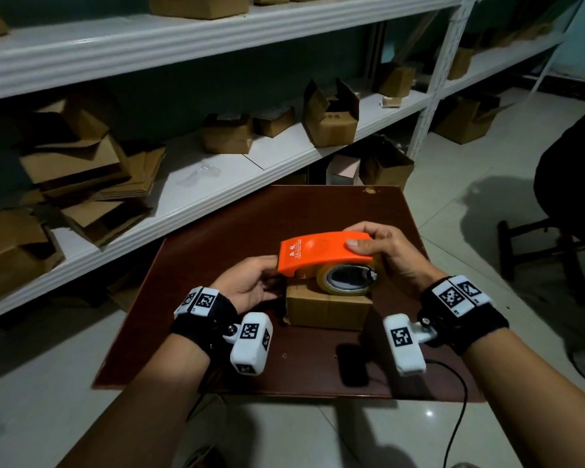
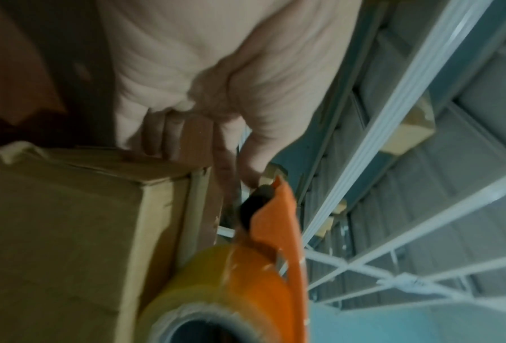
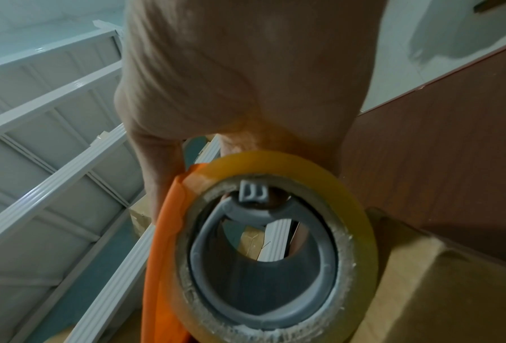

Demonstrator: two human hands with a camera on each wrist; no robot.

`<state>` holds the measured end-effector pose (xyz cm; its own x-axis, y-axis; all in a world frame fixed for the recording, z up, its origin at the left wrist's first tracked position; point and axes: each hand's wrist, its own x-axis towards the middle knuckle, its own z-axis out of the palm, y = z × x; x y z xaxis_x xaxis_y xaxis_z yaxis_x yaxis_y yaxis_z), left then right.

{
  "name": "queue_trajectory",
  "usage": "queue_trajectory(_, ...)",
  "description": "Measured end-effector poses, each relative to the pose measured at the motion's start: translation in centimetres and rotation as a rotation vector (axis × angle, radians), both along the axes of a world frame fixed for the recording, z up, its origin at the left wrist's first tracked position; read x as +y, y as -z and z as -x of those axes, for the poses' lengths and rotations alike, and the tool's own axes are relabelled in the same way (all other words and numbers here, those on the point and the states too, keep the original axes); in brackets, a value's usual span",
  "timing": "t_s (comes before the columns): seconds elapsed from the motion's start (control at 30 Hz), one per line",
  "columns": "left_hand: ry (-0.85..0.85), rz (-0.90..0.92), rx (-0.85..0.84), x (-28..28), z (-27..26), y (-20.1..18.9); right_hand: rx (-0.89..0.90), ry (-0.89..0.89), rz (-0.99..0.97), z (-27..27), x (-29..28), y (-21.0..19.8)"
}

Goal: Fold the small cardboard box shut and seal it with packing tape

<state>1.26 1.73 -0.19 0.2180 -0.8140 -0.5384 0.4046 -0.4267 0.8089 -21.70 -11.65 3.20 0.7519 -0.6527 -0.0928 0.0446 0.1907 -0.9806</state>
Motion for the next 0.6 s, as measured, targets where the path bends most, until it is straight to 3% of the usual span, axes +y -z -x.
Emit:
queue_trajectory(0.27,-0.074,0.051,-0.02,-0.5,-0.68,-0.06,-0.004,-0.01,-0.003,0.05,-0.16,0.13)
queue_trajectory(0.6,0.023,-0.063,-0.059,0.01,-1.13,-0.86,0.005,-0.025,0.003,0.33,-0.31,0.04)
